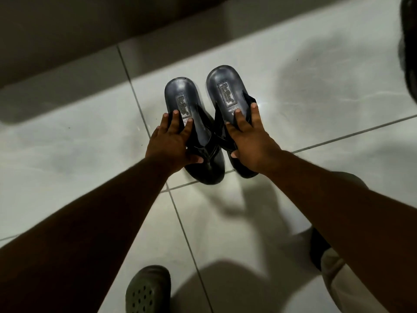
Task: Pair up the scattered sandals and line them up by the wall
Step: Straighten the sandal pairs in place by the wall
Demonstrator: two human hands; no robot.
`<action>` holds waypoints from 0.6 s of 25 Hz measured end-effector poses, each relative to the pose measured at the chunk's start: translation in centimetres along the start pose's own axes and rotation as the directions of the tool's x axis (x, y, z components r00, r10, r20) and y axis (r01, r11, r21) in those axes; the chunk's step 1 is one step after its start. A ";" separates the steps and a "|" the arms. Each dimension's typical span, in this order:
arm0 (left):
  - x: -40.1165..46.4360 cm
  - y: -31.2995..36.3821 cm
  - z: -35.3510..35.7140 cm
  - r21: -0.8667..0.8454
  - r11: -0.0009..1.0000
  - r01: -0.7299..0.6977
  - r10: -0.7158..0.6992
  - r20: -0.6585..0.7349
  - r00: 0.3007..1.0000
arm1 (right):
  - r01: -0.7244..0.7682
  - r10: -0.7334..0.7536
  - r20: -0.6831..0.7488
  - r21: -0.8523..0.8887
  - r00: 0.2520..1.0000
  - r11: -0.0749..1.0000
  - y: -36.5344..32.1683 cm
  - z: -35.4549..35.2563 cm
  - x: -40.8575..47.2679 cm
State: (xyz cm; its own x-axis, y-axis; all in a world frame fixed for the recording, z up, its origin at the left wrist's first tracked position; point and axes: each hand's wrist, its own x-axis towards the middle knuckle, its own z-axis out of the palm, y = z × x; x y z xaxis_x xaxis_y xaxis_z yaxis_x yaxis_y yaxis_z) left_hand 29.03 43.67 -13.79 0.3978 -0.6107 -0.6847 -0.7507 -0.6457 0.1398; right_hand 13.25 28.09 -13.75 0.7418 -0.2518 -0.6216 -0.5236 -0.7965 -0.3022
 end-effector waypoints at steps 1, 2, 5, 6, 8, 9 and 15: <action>0.1 0.0 0.1 -0.002 1.000 0.002 -0.002 -0.005 1.000 | -0.002 0.002 -0.003 -0.002 1.000 1.000 0.1 0.0 0.1; 0.0 0.1 0.2 0.002 1.000 0.006 -0.006 -0.012 1.000 | -0.004 0.004 -0.008 -0.007 1.000 1.000 0.1 -0.1 0.1; -0.4 0.5 0.1 0.008 1.000 0.029 -0.029 -0.012 1.000 | 0.015 -0.015 -0.018 -0.014 1.000 1.000 0.2 -0.7 0.0; -0.6 0.6 -0.2 0.015 0.999 0.038 -0.037 -0.019 0.999 | 0.028 -0.028 -0.040 0.006 0.999 1.000 0.3 -1.0 -0.1; -0.8 1.5 -1.3 0.020 0.999 0.035 -0.034 -0.058 0.998 | 0.049 -0.036 -0.157 0.080 0.987 0.996 1.7 -2.2 -0.7; -0.8 2.5 -2.2 0.022 0.999 0.022 -0.020 -0.085 0.996 | 0.049 -0.019 -0.244 0.118 0.969 0.992 3.1 -3.0 -1.1; 6.4 17.0 -7.7 0.109 0.968 -0.225 0.242 -0.187 0.952 | -0.240 0.310 -0.541 0.198 0.781 0.950 21.6 -8.1 -5.8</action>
State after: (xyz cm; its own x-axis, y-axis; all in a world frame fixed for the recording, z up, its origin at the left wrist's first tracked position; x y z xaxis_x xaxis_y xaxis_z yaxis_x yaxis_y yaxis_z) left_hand 22.91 25.28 -10.34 0.2954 -0.8234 -0.4845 -0.8739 -0.4378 0.2112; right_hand 1.01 7.91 -10.79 0.6443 -0.7413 -0.1881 -0.7585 -0.5879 -0.2810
